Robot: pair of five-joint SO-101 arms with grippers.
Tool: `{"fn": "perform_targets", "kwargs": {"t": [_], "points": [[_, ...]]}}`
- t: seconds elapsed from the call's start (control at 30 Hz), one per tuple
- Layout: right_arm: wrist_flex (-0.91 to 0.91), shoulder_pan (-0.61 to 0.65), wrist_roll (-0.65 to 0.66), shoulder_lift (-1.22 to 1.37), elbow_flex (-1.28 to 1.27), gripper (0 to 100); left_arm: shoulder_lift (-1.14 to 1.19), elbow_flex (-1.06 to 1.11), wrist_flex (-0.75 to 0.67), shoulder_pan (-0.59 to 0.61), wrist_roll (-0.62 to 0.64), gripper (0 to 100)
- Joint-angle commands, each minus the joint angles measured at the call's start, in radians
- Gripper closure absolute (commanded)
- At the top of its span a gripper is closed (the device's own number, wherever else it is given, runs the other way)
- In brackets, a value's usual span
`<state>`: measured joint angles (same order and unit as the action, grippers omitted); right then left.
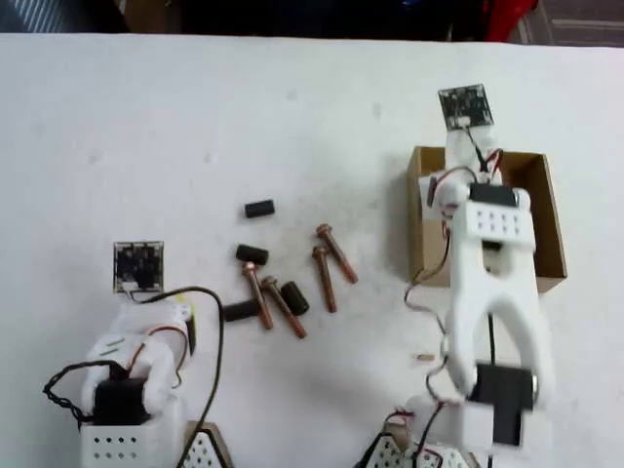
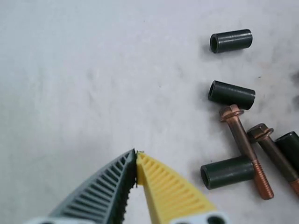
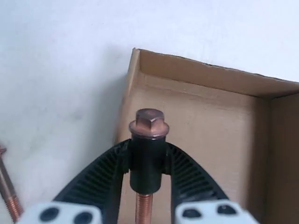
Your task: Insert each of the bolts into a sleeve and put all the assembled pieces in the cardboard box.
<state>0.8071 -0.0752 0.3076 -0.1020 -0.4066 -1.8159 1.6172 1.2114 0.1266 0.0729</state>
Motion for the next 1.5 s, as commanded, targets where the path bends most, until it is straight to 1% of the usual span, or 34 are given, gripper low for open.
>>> {"fn": "perform_targets", "kwargs": {"t": [0.0,0.17,0.4,0.47,0.6,0.67,0.8,0.97,1.17,1.27,1.47], "points": [[-0.027,-0.015,0.014,0.097,0.150,98.1,-0.008,0.003,0.017,0.007,-0.012,98],[-0.027,-0.013,0.015,0.255,0.249,98.1,-0.008,0.041,-0.028,0.005,-0.014,98],[-0.031,-0.013,0.015,0.427,0.345,97.8,-0.008,0.041,-0.028,0.004,-0.014,98],[-0.027,-0.013,0.015,0.463,0.371,94.7,-0.008,0.041,-0.028,0.004,-0.014,98],[-0.027,-0.012,0.011,0.496,0.384,84.5,-0.008,0.041,-0.028,0.004,-0.014,98],[-0.028,-0.010,0.011,0.498,0.384,83.1,-0.008,0.041,-0.028,0.004,-0.014,98],[-0.031,-0.012,0.009,0.495,0.387,84.1,-0.008,0.041,-0.028,0.002,-0.014,98],[-0.005,-0.013,0.009,0.410,0.397,84.1,-0.008,0.043,-0.028,0.002,-0.014,98],[0.127,0.022,0.008,0.182,0.397,84.1,-0.008,0.043,-0.028,0.002,-0.014,98],[0.220,0.070,0.008,0.061,0.394,84.1,-0.008,0.043,-0.023,0.002,-0.014,98],[0.398,0.214,0.008,-0.137,0.394,84.1,-0.008,0.043,-0.021,0.008,-0.014,98]]}}
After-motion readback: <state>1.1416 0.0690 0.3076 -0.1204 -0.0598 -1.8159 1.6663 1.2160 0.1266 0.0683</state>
